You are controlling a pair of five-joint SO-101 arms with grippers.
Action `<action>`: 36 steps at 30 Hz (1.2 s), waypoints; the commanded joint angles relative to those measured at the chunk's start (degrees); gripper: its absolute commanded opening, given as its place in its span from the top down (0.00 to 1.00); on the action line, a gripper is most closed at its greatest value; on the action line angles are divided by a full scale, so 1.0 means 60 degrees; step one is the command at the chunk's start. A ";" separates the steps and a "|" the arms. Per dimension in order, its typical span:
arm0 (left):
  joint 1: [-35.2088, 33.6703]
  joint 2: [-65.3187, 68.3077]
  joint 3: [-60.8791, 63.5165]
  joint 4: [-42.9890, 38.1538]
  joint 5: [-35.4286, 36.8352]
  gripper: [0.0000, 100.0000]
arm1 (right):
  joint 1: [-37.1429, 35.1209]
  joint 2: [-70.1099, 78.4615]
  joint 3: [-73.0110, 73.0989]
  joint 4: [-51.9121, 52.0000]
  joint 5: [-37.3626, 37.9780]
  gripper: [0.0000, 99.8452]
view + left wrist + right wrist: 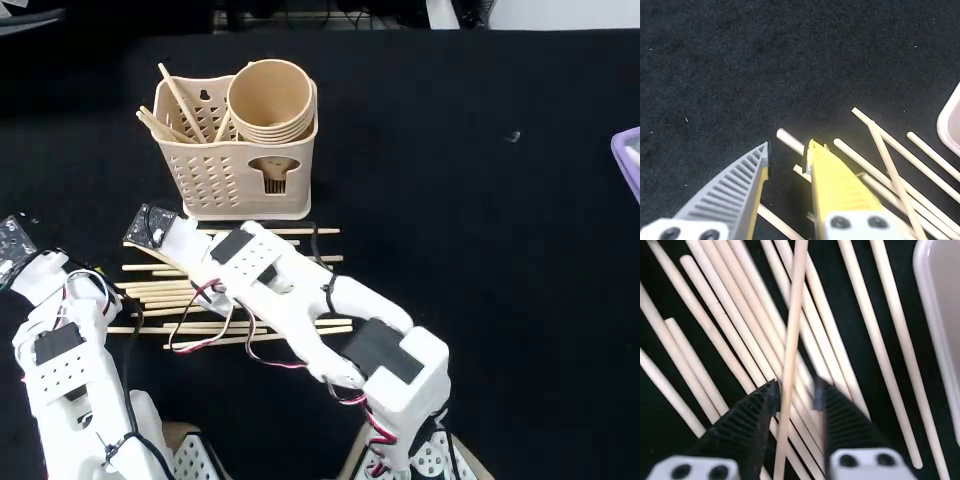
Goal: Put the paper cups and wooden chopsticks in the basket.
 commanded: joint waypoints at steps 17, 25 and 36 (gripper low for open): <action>0.0007 -0.0205 -0.0095 -0.0161 0.0044 0.86 | -0.0015 -0.5663 -0.0637 0.2330 -0.0132 0.99; 0.0007 -0.0205 -0.0095 -0.0161 0.0044 0.86 | 0.0029 -0.7744 -0.0842 0.1788 -0.0132 0.99; 0.0007 -0.0205 -0.0095 -0.0161 0.0044 0.86 | 0.1231 -0.7099 -0.0974 -0.4938 -0.2374 0.99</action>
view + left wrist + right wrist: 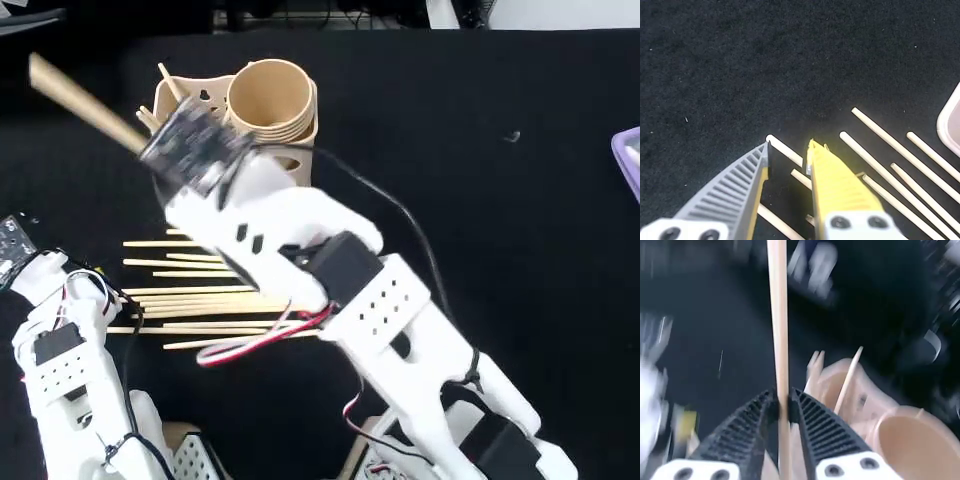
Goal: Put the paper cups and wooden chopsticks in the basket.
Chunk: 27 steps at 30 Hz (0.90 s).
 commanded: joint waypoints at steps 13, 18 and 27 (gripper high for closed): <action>0.0007 -0.0205 -0.0095 -0.0161 0.0044 0.86 | 0.1231 0.3231 -0.0564 -0.6711 -0.1231 0.99; 0.0007 -0.0205 -0.0095 -0.0161 0.0044 0.86 | 0.1231 0.4081 -0.0637 -0.7033 -0.1216 0.99; 0.0007 -0.0205 -0.0095 -0.0161 0.0044 0.86 | 0.1216 0.4828 -0.1165 -0.6608 -0.1275 0.99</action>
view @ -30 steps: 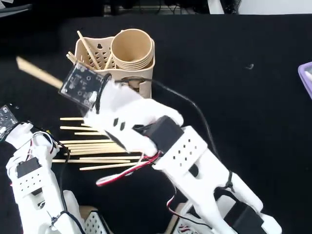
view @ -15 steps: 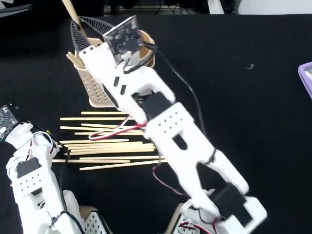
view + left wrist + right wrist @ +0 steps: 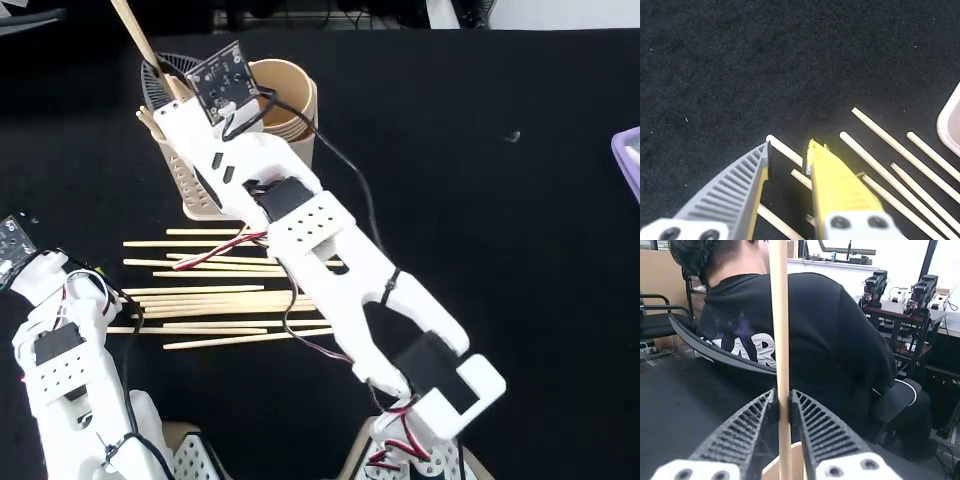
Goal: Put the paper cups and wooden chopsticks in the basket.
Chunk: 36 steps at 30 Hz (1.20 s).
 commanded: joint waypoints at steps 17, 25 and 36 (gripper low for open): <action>-0.0037 -0.0205 -0.0095 -0.0161 0.0044 0.86 | 0.0088 -0.1722 -0.2733 0.7223 -0.0088 0.89; -0.0007 -0.0205 -0.0110 -0.0161 0.0044 0.86 | -0.0132 -0.3700 -0.0418 1.2117 0.0000 0.89; -0.0007 -0.0205 -0.0095 -0.0161 0.0044 0.86 | -0.3326 -0.3670 0.5443 0.9861 0.1392 0.89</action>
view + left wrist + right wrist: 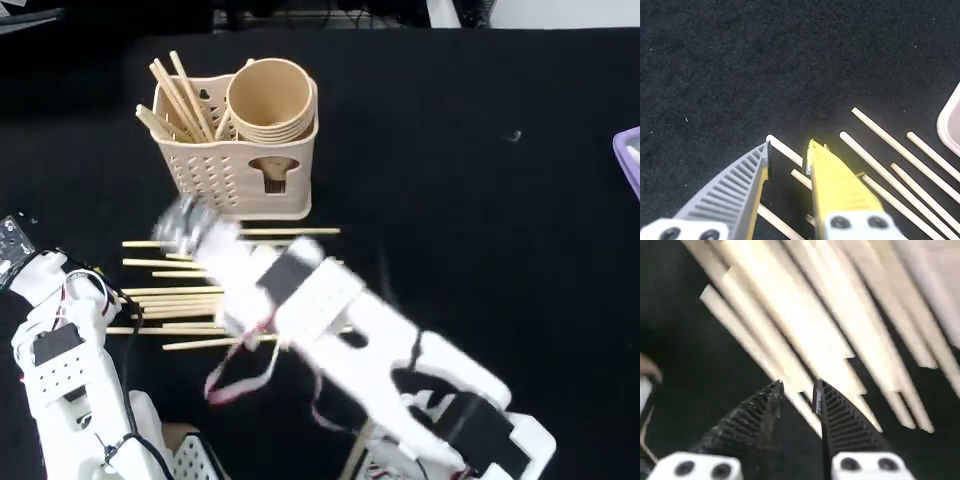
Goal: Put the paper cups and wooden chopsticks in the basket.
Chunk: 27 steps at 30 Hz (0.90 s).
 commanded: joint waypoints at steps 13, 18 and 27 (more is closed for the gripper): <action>-0.0007 -0.0205 -0.0095 -0.0161 0.0044 0.86 | -0.1201 0.2645 0.0549 -0.2828 0.0366 0.89; -0.0007 -0.0205 -0.0095 -0.0161 0.0044 0.86 | -0.1201 0.3011 -0.0051 -0.2286 0.0381 0.89; -0.0022 -0.0205 -0.0095 -0.0161 0.0044 0.86 | -0.0791 0.2996 -0.0256 -0.2256 0.1509 0.89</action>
